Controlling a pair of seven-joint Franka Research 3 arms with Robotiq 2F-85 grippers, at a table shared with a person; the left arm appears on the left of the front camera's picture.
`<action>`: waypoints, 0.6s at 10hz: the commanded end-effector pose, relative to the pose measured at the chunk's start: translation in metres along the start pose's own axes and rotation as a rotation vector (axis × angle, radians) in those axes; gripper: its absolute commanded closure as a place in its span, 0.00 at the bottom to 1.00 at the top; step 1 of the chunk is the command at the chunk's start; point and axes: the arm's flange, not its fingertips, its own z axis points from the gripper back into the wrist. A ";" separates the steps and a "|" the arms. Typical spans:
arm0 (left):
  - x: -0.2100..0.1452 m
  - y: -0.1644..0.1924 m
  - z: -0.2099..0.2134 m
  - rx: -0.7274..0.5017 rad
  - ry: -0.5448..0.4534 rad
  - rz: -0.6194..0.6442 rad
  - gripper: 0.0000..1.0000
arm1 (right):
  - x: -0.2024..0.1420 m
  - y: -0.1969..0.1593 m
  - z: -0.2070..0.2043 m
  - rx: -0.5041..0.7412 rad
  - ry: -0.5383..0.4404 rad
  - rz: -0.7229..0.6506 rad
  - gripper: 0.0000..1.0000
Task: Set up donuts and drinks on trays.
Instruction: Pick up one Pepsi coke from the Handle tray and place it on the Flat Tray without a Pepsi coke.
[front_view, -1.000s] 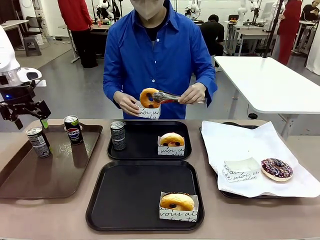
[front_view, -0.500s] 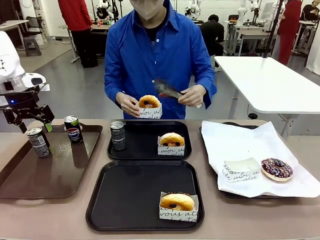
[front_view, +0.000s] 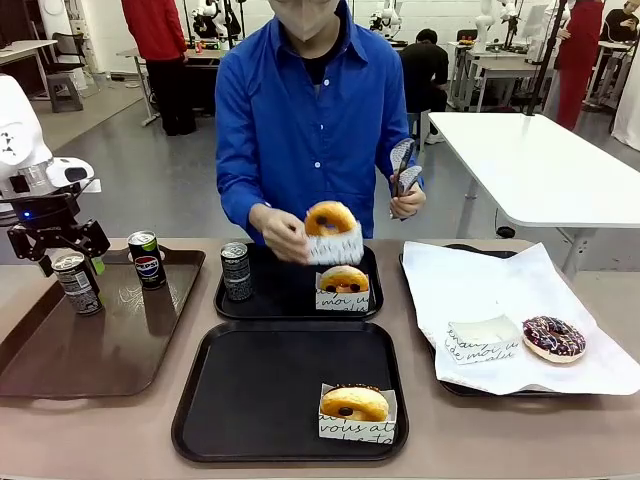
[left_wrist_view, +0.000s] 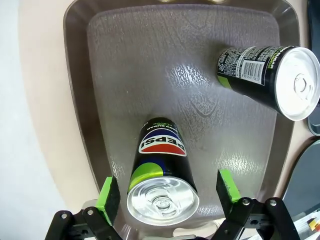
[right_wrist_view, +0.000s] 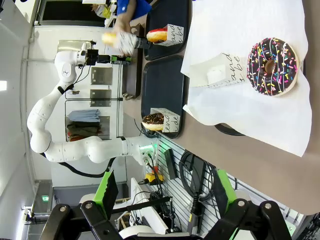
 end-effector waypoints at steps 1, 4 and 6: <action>-0.003 -0.002 -0.003 0.032 -0.016 0.014 0.00 | 0.001 -0.001 0.000 0.016 -0.005 0.013 0.00; -0.001 -0.002 -0.003 0.050 -0.009 0.022 0.37 | 0.001 -0.001 0.000 0.016 -0.005 0.013 0.00; -0.002 -0.003 -0.007 0.067 -0.017 0.026 0.93 | 0.001 -0.001 0.000 0.016 -0.005 0.013 0.00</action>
